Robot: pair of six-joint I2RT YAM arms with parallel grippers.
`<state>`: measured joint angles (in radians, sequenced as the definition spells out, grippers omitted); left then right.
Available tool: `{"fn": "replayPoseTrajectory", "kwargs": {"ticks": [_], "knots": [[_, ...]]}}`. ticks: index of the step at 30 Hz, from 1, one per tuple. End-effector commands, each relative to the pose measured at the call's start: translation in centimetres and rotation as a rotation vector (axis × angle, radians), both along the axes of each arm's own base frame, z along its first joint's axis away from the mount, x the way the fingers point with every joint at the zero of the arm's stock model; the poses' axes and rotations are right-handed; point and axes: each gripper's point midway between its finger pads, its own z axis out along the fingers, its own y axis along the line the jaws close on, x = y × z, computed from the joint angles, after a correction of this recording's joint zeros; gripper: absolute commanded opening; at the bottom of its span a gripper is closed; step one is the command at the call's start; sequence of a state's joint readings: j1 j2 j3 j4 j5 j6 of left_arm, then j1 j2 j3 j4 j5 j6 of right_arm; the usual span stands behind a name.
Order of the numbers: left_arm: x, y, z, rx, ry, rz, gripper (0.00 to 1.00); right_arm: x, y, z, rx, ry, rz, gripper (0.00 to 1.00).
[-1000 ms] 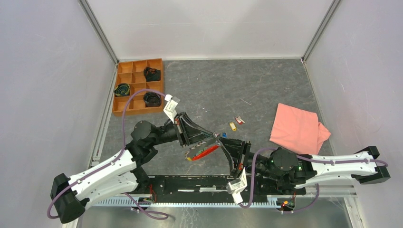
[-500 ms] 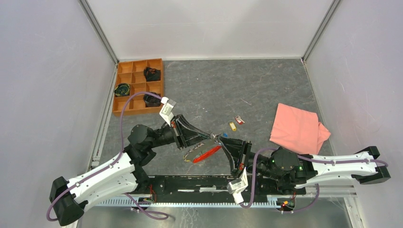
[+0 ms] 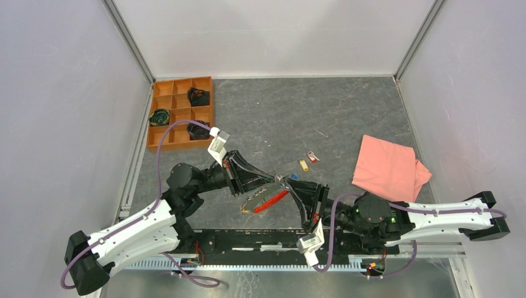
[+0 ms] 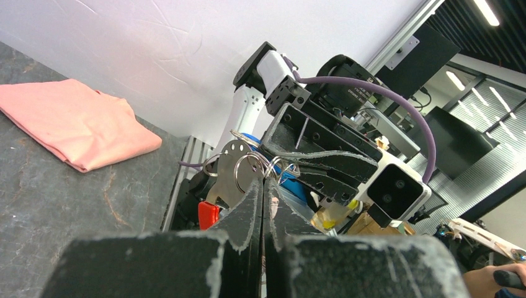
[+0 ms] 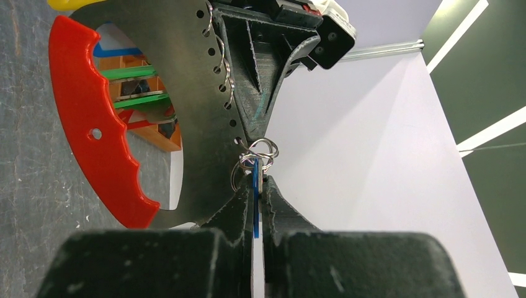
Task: Remove the keys from the keyring
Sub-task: Remove the key from the keyring.
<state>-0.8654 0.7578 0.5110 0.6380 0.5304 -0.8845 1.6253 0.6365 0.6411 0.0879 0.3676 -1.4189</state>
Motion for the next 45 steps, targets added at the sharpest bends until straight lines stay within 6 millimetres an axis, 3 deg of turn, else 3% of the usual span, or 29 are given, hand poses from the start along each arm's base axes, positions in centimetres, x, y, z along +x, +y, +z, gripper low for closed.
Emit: {"fn": "replayPoseTrajectory", "kwargs": {"ticks": [1, 33, 37, 45], "knots": [[0.3, 0.8, 2.1, -0.057, -0.142, 0.051, 0.02, -0.4, -0.2, 2.0, 0.047, -0.002, 0.024, 0.01], [-1.6, 0.7, -0.1, 0.075, -0.322, -0.032, 0.02, 0.2, 0.7, 3.3, 0.032, 0.006, -0.018, 0.01], [-1.1, 0.8, 0.1, 0.077, -0.309, 0.002, 0.02, 0.1, 0.8, 3.3, 0.029, 0.009, -0.011, 0.01], [-0.2, 1.4, 2.5, -0.026, -0.186, 0.066, 0.02, -0.1, 0.9, 1.9, 0.004, 0.032, 0.005, 0.01]]}}
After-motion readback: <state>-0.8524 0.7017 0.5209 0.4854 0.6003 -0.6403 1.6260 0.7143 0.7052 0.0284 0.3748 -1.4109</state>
